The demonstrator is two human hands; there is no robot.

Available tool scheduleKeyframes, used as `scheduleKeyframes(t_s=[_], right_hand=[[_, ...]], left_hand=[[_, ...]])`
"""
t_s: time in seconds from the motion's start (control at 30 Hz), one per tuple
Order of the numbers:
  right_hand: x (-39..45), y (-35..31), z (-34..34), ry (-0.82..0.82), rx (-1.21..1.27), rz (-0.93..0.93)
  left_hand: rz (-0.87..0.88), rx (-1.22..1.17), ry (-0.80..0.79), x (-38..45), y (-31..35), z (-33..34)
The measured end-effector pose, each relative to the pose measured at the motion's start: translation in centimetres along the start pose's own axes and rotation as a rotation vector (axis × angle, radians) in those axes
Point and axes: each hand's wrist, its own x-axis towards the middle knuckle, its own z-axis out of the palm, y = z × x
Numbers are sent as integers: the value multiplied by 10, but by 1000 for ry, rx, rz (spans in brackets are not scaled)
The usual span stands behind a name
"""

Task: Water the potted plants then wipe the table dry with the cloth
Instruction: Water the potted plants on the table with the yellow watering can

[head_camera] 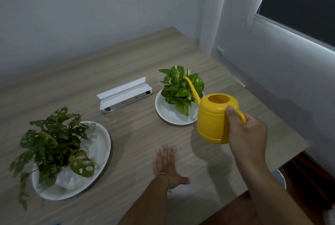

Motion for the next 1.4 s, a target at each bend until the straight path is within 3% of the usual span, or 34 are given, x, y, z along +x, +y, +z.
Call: scheduleKeyframes(t_s=[0.87, 1.4], right_hand=[[-19, 2, -37, -53, 76, 80], [-1, 13, -38, 64, 67, 114]], left_hand=[[-15, 21, 2, 2, 1, 0], [-15, 24, 8, 1, 1, 0]])
